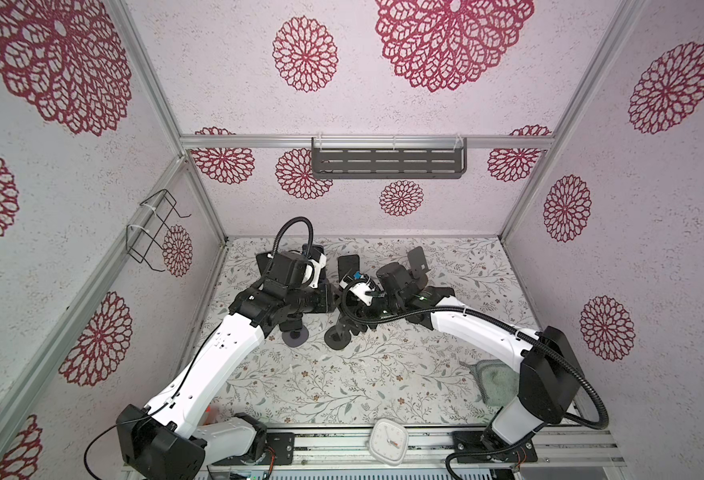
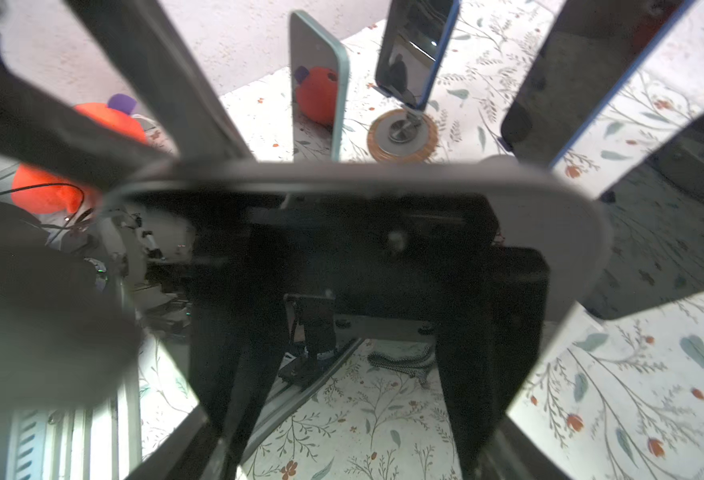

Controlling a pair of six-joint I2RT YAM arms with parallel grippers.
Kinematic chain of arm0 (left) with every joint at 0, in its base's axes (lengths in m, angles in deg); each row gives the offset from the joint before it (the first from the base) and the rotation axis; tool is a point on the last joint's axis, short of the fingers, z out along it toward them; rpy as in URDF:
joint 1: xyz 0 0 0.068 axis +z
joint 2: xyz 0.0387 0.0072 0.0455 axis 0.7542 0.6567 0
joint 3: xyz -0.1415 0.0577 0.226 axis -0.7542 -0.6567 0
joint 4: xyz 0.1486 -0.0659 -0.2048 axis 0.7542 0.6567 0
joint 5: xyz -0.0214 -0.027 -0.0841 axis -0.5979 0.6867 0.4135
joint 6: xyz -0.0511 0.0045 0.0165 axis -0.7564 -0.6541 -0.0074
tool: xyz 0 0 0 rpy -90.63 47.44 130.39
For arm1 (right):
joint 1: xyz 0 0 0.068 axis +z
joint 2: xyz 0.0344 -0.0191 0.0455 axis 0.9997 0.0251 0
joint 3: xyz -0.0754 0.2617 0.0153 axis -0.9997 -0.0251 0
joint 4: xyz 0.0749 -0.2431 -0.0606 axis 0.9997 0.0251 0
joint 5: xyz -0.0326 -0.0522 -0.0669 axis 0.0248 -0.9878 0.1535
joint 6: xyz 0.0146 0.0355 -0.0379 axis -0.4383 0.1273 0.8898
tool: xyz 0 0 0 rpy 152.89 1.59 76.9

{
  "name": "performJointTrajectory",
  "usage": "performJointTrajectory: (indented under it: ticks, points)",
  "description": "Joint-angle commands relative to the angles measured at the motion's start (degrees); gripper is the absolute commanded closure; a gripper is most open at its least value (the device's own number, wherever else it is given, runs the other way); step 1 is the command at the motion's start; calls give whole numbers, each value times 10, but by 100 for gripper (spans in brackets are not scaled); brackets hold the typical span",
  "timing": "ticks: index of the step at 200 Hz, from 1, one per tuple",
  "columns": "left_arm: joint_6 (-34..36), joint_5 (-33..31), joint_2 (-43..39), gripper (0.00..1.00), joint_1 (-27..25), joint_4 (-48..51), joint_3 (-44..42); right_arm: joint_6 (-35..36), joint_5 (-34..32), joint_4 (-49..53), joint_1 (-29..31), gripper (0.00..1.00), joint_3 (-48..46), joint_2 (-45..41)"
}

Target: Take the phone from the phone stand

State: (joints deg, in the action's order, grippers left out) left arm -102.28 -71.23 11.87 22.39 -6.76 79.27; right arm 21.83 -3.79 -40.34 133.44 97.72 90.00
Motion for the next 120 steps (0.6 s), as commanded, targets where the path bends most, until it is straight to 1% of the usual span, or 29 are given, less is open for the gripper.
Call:
performJointTrajectory:
  ticks: [1, 20, 37, 46, 63, 74, 90, 105, 111, 120]
  points:
    - [0, -17, -23, 36, 6, -19, -9, -45, -24, -19, -15, 42, 12, -18]
    - [3, -29, -31, 22, 11, -19, -13, -64, -36, -15, -30, 45, 1, -27]
    - [9, -42, -44, 17, 18, -17, -17, -84, -60, -4, -49, 48, -12, -42]
    - [11, -49, -52, 16, 25, -16, -21, -102, -71, 3, -64, 51, -20, -52]
    - [17, -61, -66, 15, 37, -19, -30, -149, -112, 32, -94, 57, -26, -62]
    - [22, -79, -74, 15, 41, -20, -35, -178, -164, 71, -113, 62, -15, -59]
    - [34, -96, -85, 15, 44, -18, -41, -209, -227, 134, -133, 66, 0, -54]
    - [49, -102, -94, 14, 45, -4, -37, -227, -284, 172, -146, 78, -2, -57]
    - [57, -105, -95, 14, 46, 4, -33, -234, -291, 182, -151, 85, -5, -59]
    - [72, -110, -96, 14, 50, 19, -26, -247, -289, 195, -163, 100, -10, -61]
